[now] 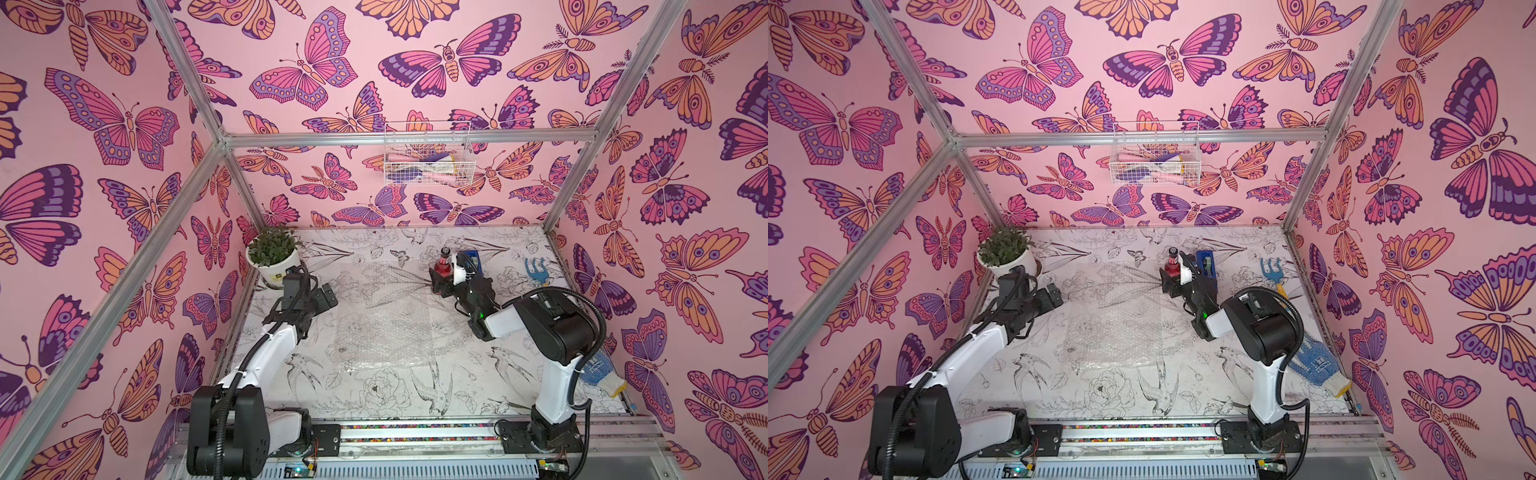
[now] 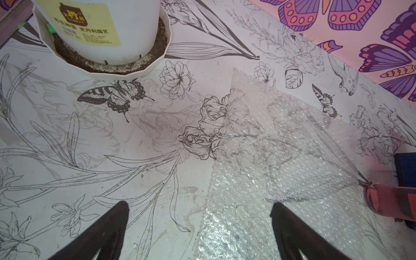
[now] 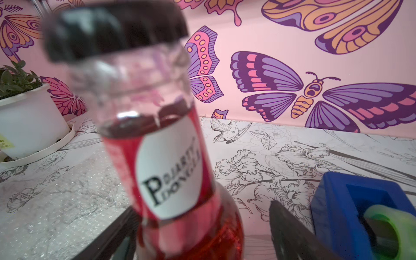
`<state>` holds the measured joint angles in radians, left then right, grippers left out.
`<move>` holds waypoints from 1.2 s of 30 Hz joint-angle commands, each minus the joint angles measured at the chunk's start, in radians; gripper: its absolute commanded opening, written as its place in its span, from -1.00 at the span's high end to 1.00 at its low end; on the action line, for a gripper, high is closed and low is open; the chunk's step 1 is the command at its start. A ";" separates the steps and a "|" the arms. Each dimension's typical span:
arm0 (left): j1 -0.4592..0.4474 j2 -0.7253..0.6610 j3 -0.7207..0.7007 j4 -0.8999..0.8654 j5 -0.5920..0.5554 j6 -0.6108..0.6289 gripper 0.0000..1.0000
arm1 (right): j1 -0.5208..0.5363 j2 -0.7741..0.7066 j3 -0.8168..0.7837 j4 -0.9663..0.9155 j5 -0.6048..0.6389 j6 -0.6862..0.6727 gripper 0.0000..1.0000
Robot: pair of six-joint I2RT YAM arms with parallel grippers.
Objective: Wrap wine bottles in bubble wrap
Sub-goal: Pick up the wine bottle from the center of the board, then adjust the bubble wrap at the center of the board.
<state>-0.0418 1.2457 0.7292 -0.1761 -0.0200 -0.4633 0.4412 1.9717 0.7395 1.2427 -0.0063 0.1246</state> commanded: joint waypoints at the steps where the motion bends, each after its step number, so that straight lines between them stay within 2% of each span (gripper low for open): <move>1: -0.006 -0.031 -0.002 -0.065 0.002 -0.029 -0.99 | 0.008 0.021 0.023 0.055 0.010 -0.003 -0.53; 6: -0.006 -0.031 -0.030 -0.123 0.024 -0.091 -1.00 | 0.008 0.008 0.001 0.118 -0.030 -0.003 -0.05; 8: -0.005 -0.017 -0.045 -0.153 0.037 -0.123 -0.93 | 0.008 -0.015 -0.014 0.141 -0.039 -0.003 0.17; 13: -0.007 0.107 -0.090 -0.152 0.139 -0.195 -0.51 | 0.004 -0.112 -0.048 0.133 -0.144 -0.018 0.96; 16: -0.011 0.173 -0.107 -0.133 0.206 -0.203 -0.24 | 0.001 -0.210 -0.061 0.018 -0.229 -0.051 1.00; 17: -0.014 0.188 -0.109 -0.130 0.220 -0.196 -0.18 | 0.001 -0.249 -0.057 -0.053 -0.260 -0.073 1.00; 21: -0.021 0.234 -0.127 -0.110 0.254 -0.181 0.33 | 0.002 -0.407 -0.013 -0.438 -0.360 -0.173 1.00; 26: -0.051 0.313 -0.136 -0.036 0.298 -0.196 0.86 | 0.002 -0.549 0.022 -0.760 -0.422 -0.299 1.00; 30: -0.101 0.402 -0.111 0.009 0.327 -0.211 1.00 | 0.027 -0.605 0.097 -1.095 -0.479 -0.453 1.00; 36: -0.124 0.465 -0.081 0.047 0.352 -0.226 1.00 | 0.123 -0.630 0.180 -1.452 -0.405 -0.700 1.00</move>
<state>-0.1585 1.6348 0.6937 0.0036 0.3561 -0.6743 0.5232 1.3811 0.8471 -0.0113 -0.4091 -0.3927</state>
